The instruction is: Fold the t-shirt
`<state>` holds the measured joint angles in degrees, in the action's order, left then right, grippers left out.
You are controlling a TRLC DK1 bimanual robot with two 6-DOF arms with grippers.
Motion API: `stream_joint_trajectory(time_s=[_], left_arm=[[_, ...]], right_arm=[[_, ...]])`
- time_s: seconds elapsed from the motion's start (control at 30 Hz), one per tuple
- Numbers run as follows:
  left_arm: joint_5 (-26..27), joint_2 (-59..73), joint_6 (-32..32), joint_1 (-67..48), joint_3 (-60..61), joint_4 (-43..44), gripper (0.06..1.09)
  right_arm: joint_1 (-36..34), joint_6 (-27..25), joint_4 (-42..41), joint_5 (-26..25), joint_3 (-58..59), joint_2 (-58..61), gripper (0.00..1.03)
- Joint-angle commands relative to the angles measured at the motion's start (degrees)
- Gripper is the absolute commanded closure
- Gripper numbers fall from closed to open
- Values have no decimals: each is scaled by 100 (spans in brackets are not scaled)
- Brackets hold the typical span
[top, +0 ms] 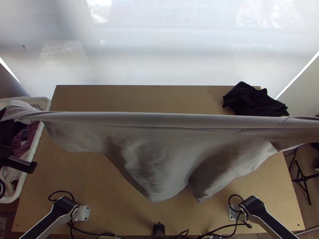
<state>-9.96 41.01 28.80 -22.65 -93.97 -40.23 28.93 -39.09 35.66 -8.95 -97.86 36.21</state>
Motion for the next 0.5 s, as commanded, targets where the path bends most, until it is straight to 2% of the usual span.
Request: stream_joint_trajectory(time_s=[0.0, 0.3, 0.47], left_arm=[[55, -173, -384, -2, 986, 85, 105], [117, -32, -682, -134, 2559, 1087, 105], [117, 328, -964, -222, 3052, 1676, 105]], right_arm=[[-151, 279, 20, 7, 637, -79, 100], [-98, 481, -736, -1, 1859, 238, 100], [-89, 701, -1193, -1, 2404, 677, 100]])
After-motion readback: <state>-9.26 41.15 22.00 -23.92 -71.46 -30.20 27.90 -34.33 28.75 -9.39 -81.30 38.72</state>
